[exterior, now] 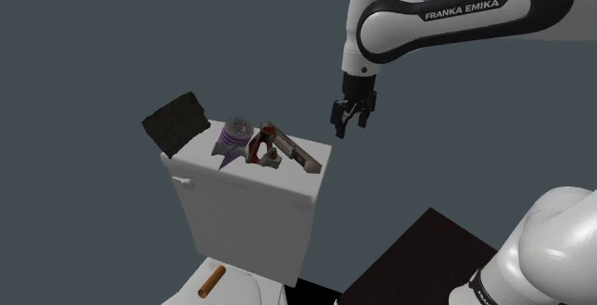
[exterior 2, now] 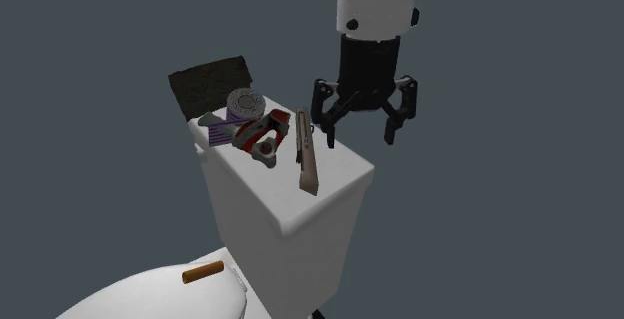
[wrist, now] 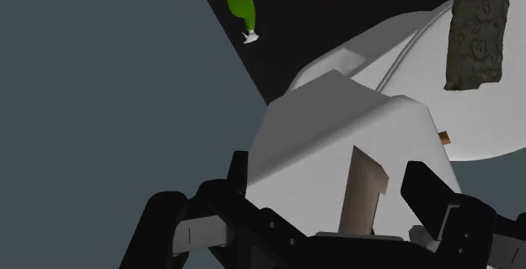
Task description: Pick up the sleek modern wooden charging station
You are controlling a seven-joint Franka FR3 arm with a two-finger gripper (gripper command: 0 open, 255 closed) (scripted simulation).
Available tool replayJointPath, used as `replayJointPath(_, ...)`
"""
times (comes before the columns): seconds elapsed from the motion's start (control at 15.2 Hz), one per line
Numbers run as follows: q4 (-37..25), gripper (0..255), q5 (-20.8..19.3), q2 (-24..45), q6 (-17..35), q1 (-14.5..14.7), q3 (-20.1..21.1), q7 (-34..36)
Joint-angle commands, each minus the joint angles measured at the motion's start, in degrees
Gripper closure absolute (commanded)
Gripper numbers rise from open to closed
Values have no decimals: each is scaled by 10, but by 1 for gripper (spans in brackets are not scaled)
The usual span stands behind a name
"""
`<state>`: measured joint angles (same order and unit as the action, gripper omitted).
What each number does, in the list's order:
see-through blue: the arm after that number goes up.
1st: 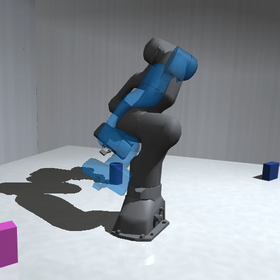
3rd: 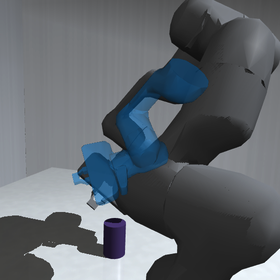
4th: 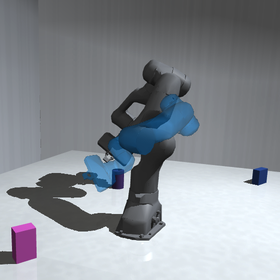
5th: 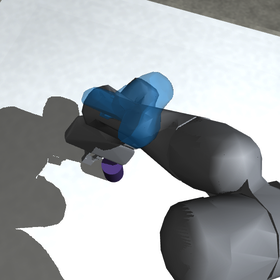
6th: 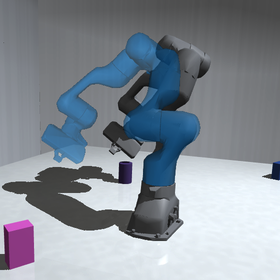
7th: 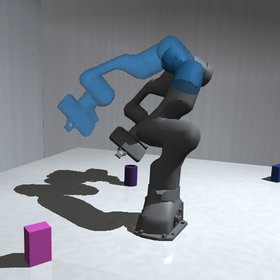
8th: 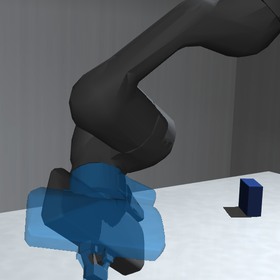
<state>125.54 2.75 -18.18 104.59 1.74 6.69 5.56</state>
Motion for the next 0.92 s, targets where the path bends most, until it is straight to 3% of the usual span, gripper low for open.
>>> replayJointPath(0.0, -26, 0, 5, 43, 21, 0, 3, 7)
replayJointPath(0.86, -255, 0, 22, 316, 93, 15, 19, 63)
